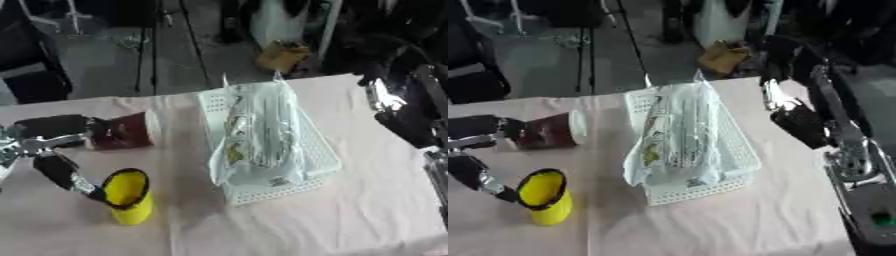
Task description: Pick up objects on the table and place them in the box.
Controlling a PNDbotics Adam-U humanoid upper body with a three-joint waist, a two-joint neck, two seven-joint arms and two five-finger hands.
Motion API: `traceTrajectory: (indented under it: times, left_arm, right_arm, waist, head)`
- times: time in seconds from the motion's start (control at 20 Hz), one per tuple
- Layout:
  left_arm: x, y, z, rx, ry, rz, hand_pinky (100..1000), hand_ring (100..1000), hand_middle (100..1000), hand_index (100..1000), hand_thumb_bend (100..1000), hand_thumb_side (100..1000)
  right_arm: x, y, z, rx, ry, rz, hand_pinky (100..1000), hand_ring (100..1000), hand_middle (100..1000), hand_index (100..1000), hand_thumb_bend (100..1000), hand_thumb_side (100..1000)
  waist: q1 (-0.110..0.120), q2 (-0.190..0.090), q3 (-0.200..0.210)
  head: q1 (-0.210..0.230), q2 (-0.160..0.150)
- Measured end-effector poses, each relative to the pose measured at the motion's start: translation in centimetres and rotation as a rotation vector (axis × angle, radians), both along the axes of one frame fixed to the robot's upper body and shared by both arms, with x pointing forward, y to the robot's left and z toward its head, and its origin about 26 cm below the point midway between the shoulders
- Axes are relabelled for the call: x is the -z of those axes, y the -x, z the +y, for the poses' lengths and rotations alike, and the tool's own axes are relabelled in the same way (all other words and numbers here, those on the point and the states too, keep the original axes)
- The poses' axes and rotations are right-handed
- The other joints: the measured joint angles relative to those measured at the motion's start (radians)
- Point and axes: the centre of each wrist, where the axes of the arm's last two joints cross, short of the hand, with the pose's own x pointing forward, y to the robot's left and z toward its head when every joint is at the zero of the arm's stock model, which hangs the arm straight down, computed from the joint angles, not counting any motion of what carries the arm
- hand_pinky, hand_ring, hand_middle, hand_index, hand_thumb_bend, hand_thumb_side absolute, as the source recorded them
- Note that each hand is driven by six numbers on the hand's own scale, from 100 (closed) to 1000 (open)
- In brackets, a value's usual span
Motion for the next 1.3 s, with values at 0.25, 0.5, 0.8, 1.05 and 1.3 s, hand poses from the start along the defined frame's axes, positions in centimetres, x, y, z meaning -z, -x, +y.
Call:
traceTrajectory:
  times: [0.25,0.5,0.8,1.05,1.3]
  left_arm:
    - [0.5,-0.2,-0.8,0.017,0.032,0.014,720,839,854,932,1000,648]
    - [1.6,-0.5,-1.4,0.017,0.018,0.022,725,840,853,933,1000,656]
    - [3.4,-0.6,-1.4,0.007,-0.002,0.046,710,830,844,930,1000,683]
    - [4.3,-0.6,-1.4,0.008,-0.001,0.053,705,833,846,929,1000,713]
    - [5.0,-0.7,-1.9,0.022,0.012,0.055,713,836,846,929,1000,738]
  right_arm:
    - [-0.1,0.0,0.1,-0.006,0.002,-0.002,574,652,788,900,100,545]
    - [-0.2,-0.1,0.2,-0.010,0.001,-0.004,574,652,788,900,100,546]
    - [-0.2,-0.1,0.2,-0.011,0.000,-0.004,573,651,787,900,100,547]
    - [-0.2,-0.1,0.2,-0.012,-0.001,-0.003,573,651,787,900,100,549]
    - [-0.2,-0.1,0.3,-0.012,-0.001,-0.002,573,651,787,900,100,551]
  waist:
    - [0.000,0.000,-0.005]
    - [0.000,0.001,-0.010]
    - [0.000,0.002,-0.013]
    - [0.000,0.004,-0.017]
    - [0.000,0.005,-0.021]
  head:
    - [0.000,0.000]
    - [0.002,-0.003]
    - [0.002,-0.010]
    - [-0.001,-0.010]
    - [-0.005,-0.010]
